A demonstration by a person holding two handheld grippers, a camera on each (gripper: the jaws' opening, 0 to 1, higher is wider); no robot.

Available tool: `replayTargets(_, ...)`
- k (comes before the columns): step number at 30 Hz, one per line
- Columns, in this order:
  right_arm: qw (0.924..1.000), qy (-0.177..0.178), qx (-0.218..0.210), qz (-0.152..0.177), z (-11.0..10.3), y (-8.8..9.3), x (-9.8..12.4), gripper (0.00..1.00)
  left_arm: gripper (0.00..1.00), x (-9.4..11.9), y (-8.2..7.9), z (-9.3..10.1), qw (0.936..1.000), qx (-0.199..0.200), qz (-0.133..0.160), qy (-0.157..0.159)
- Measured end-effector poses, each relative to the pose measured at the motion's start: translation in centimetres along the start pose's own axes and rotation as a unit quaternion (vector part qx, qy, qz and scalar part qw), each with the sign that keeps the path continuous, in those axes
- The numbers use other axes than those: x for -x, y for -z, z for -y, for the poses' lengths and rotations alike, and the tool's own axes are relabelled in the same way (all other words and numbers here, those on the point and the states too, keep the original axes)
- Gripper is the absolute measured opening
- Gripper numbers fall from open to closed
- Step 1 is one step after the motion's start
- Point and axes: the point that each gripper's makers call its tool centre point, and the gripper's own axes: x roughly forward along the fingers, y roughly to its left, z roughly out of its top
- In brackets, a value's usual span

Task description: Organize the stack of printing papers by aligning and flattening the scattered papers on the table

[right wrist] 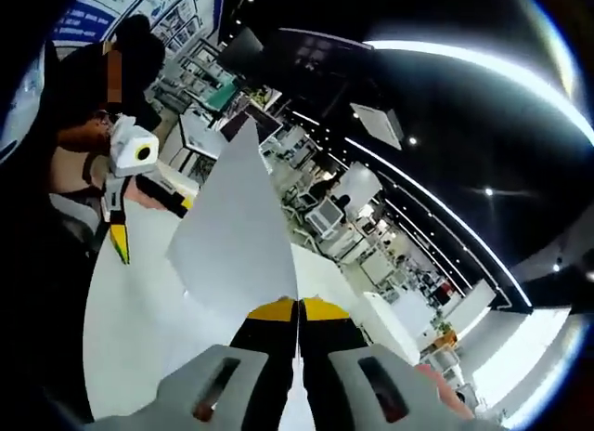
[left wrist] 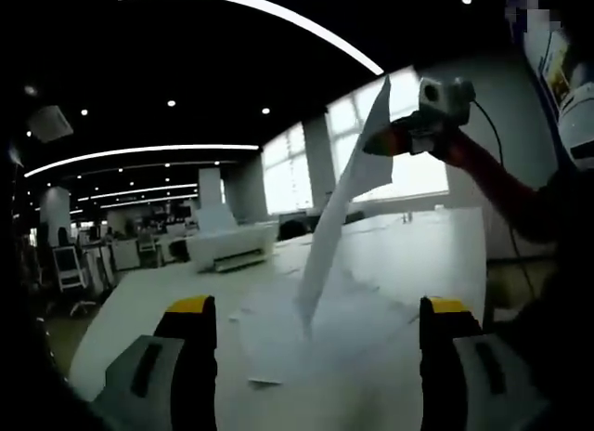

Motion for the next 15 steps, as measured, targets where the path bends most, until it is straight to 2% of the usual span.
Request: replayTargets(15,0.9993,-0.028,0.017,0.019,-2.2,-2.4,-0.9,0.00,0.93,-0.3,0.1,0.4,1.0000,-0.005,-0.004,0.004)
